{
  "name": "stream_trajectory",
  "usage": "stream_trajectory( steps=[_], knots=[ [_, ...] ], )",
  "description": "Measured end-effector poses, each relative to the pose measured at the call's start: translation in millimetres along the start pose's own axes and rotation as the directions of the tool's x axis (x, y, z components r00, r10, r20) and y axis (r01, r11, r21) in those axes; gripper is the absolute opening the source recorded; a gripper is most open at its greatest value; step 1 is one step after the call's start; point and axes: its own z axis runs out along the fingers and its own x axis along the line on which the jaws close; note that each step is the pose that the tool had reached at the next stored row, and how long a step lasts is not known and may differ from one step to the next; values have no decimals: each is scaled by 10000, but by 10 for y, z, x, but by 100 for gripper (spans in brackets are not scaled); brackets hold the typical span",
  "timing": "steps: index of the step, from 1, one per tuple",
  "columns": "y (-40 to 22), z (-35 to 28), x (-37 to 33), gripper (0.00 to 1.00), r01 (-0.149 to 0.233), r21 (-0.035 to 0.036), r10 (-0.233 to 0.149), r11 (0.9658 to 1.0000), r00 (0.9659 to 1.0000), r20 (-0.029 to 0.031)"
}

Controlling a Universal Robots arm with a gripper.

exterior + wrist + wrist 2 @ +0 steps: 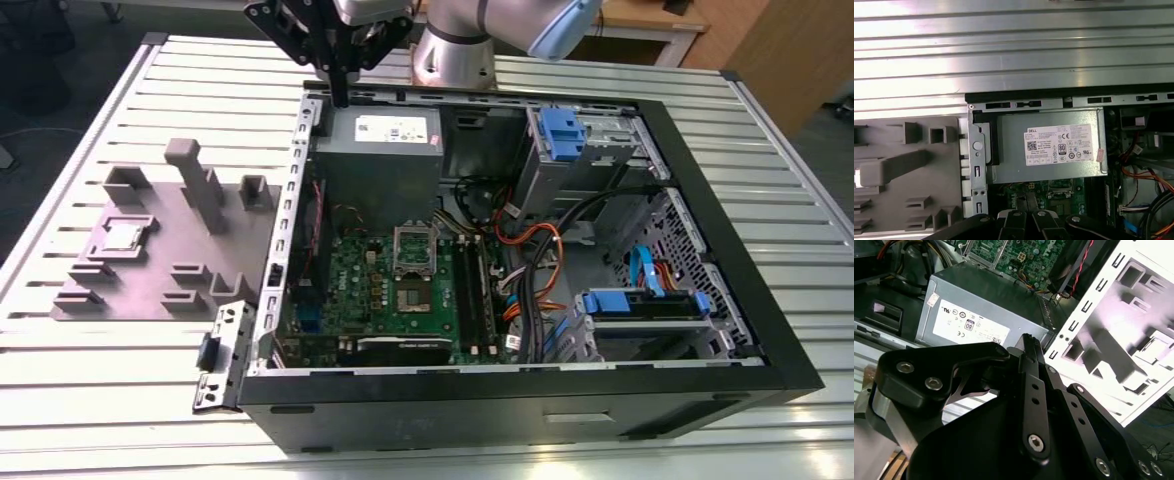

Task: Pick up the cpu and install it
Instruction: 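Reach for the cpu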

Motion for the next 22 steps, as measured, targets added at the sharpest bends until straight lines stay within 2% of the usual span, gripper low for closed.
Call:
stream_trajectory(
  steps=[22],
  knots=[
    [-16,-6,217,11,-1,0,1,10000,10000,0]
  ],
)
